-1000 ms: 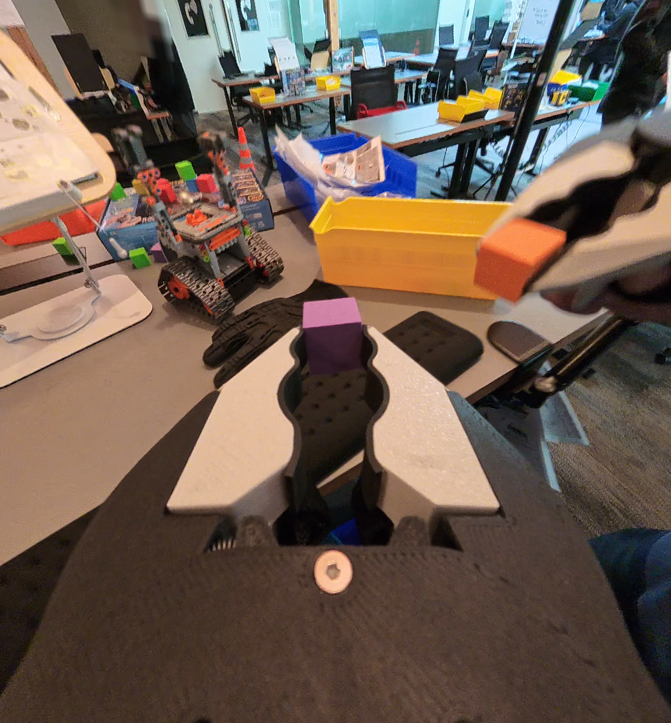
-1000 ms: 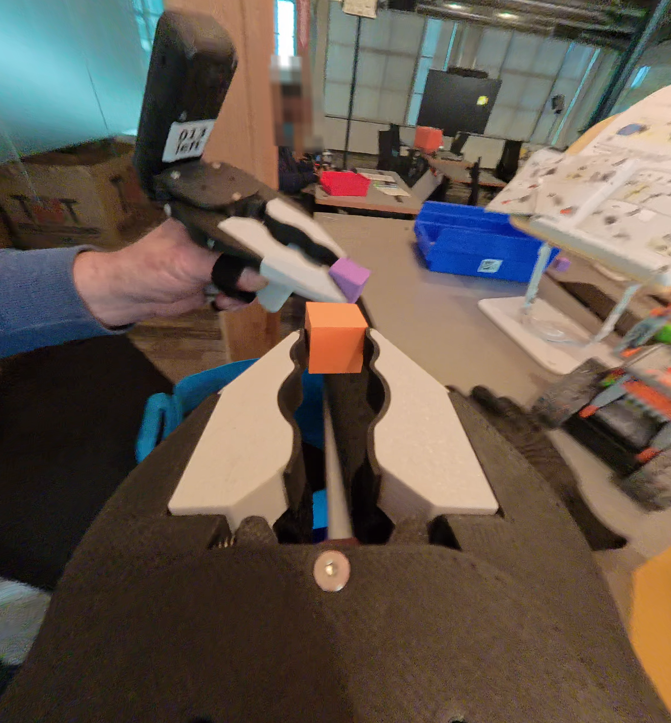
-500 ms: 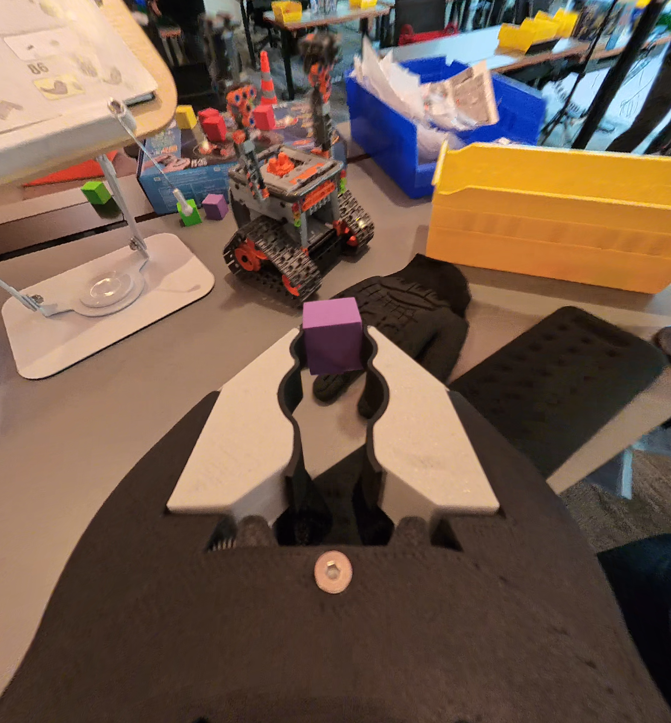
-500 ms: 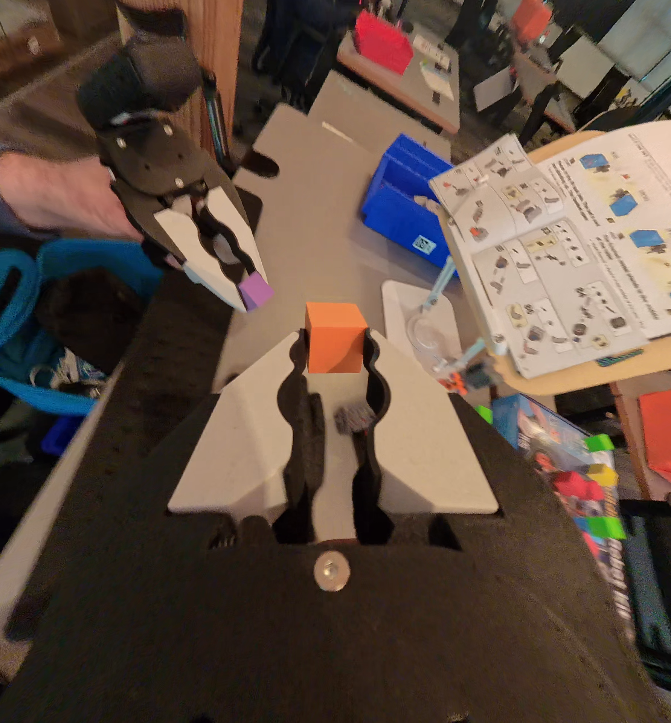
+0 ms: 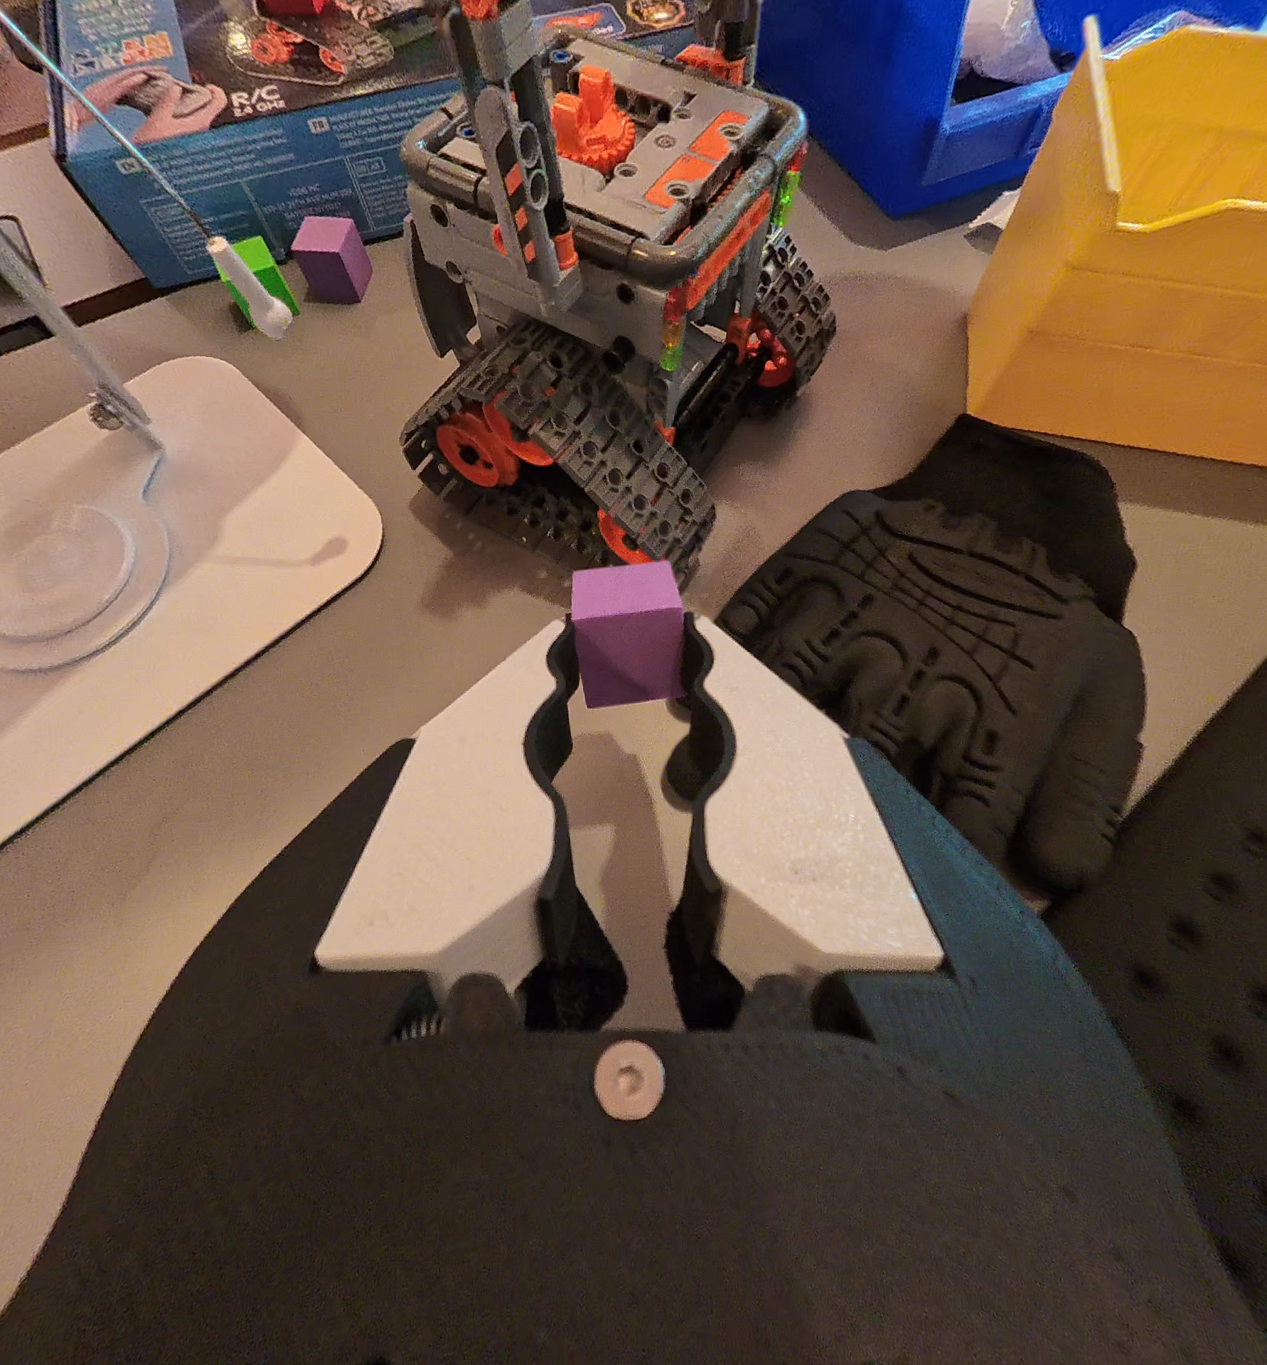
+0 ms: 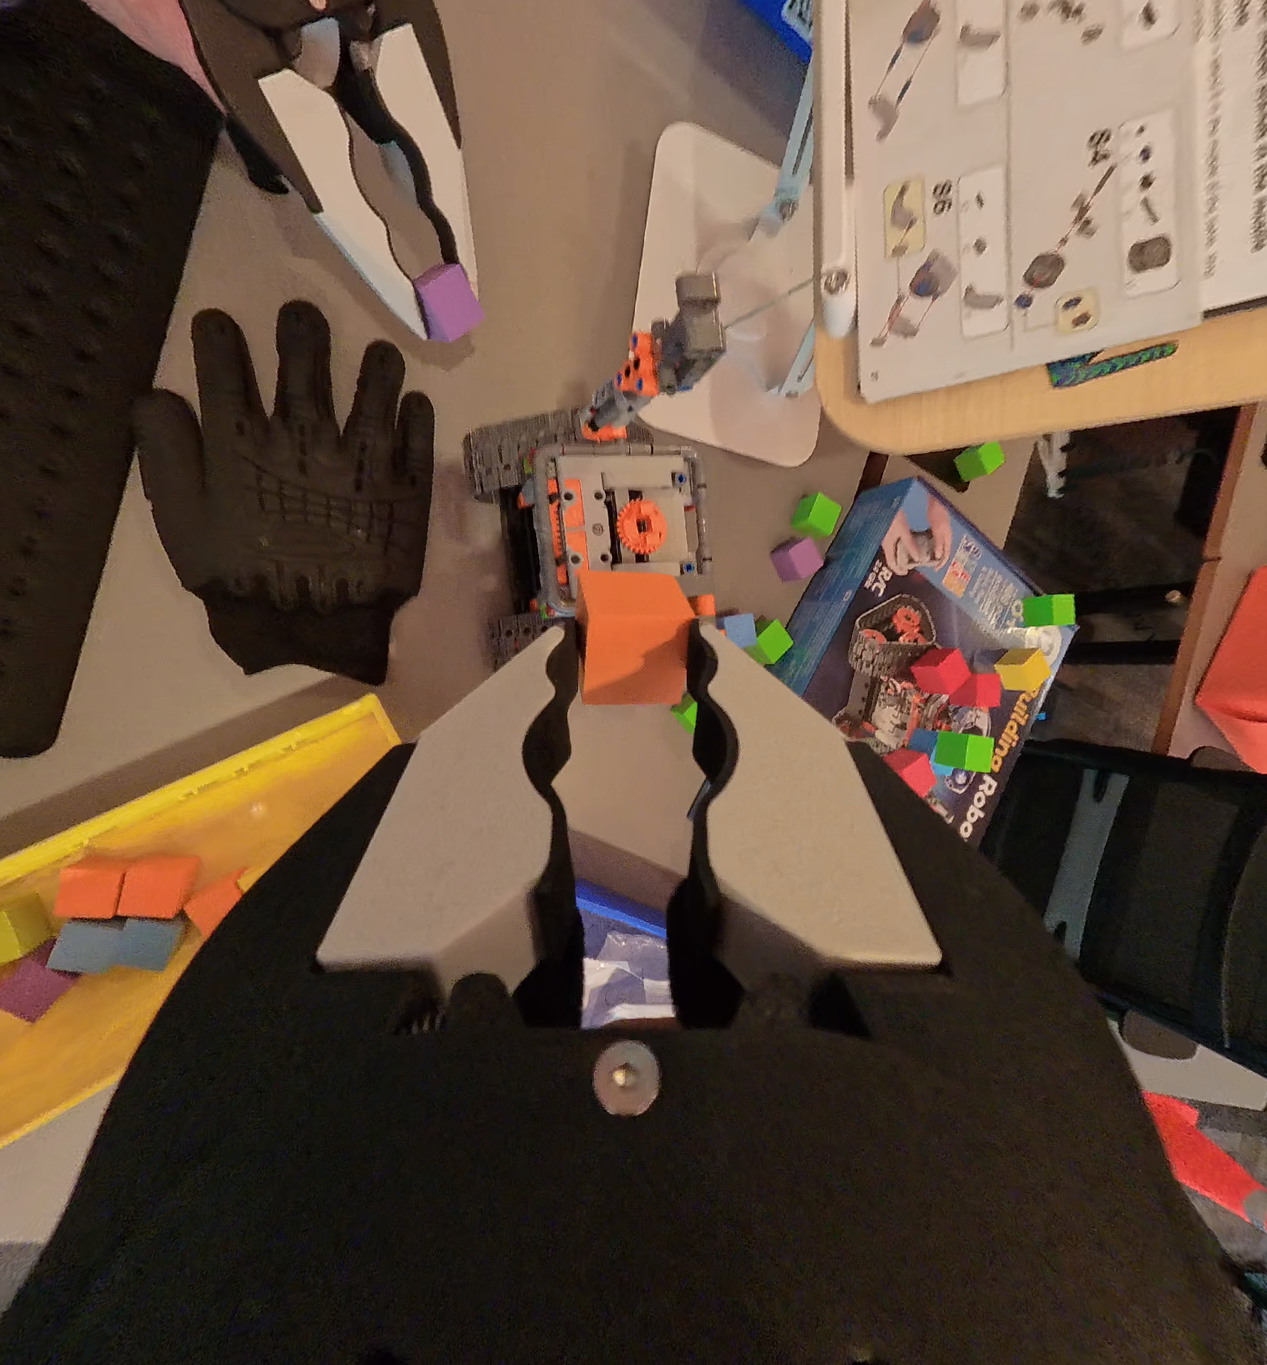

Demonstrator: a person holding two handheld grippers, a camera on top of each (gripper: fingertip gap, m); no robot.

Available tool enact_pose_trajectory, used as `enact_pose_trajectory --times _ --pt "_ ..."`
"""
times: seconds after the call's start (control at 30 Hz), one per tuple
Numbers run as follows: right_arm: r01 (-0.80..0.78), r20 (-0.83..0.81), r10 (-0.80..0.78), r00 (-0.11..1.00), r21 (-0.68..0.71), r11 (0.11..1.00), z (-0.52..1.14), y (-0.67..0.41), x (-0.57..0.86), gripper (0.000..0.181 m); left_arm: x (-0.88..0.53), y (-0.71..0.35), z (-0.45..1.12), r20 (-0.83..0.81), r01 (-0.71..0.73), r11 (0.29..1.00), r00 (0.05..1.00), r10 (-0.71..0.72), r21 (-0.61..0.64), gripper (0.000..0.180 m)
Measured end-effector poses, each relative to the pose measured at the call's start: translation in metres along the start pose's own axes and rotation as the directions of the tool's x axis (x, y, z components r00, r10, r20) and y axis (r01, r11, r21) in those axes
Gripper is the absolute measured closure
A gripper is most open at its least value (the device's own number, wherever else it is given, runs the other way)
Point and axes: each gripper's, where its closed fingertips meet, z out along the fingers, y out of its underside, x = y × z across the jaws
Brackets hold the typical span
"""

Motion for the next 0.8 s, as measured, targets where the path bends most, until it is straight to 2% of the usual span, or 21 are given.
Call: enact_pose_trajectory --times 0.3,0.53,0.8 --pt "0.038 0.084 -0.023 0.996 -0.185 0.982 0.027 0.014 0.018 0.153 -0.024 0.007 0.041 -0.010 -0.010 1.000 1.000 0.010 0.012 0.155" --pt "0.050 0.113 -0.008 0.994 -0.373 0.926 0.042 0.022 0.025 0.153 -0.031 0.014 0.044 -0.009 -0.009 0.999 1.000 0.009 0.042 0.155" --pt "0.070 0.171 0.011 0.985 -0.456 0.887 0.051 0.025 0.020 0.154 -0.033 0.012 0.041 -0.032 0.029 0.996 0.999 -0.026 0.080 0.154"
